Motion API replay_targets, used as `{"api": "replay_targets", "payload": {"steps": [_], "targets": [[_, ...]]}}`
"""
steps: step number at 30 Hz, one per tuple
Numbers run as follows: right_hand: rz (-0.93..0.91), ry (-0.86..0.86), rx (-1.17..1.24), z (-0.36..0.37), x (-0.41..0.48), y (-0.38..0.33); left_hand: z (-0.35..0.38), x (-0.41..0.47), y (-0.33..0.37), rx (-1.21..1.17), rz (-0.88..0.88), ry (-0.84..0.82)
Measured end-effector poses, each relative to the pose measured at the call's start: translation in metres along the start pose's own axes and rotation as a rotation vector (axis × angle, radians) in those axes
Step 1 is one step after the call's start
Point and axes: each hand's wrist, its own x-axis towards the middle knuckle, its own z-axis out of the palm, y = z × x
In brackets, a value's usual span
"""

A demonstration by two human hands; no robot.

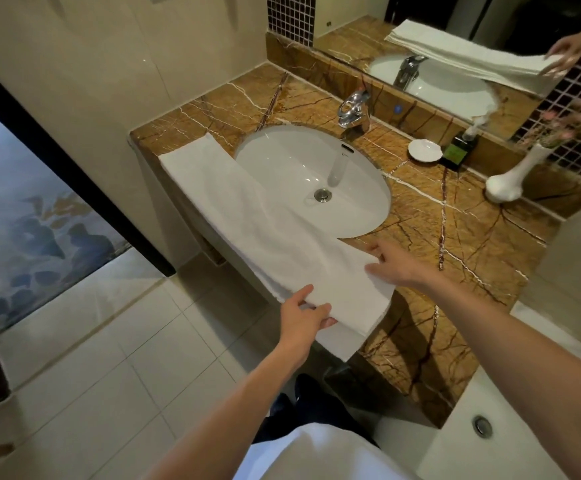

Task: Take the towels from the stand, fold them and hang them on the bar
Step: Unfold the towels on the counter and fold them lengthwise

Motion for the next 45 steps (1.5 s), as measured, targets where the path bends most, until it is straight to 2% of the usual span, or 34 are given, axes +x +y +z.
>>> {"api": "replay_targets", "payload": {"steps": [3,11,16,20,24,32,39,41,45], "targets": [[-0.029,0.098,0.088,0.001,-0.005,0.006,0.004,-0.002,-0.003,0.016,0.024,0.031],[-0.049,0.053,0.111,-0.005,-0.013,0.014,-0.013,-0.005,-0.012,0.098,0.059,0.080],[-0.007,-0.014,-0.069,0.004,-0.010,0.019,-0.022,-0.004,-0.026,0.241,0.050,0.044],[0.041,0.003,-0.227,0.012,-0.007,0.019,-0.023,-0.002,-0.035,0.335,0.065,0.028],[0.049,0.043,-0.277,0.019,-0.007,0.020,-0.026,0.002,-0.041,0.346,0.062,0.030],[-0.028,0.093,-0.222,0.033,-0.006,0.033,-0.025,0.005,-0.051,0.295,0.074,0.045],[-0.103,0.118,0.024,0.035,-0.014,0.047,-0.016,0.002,-0.051,0.219,0.065,0.059],[-0.133,0.090,0.018,0.036,-0.018,0.054,-0.016,0.002,-0.053,0.209,0.060,0.068],[-0.067,0.075,-0.008,0.041,-0.017,0.061,-0.016,0.004,-0.059,0.226,0.059,0.095]]}}
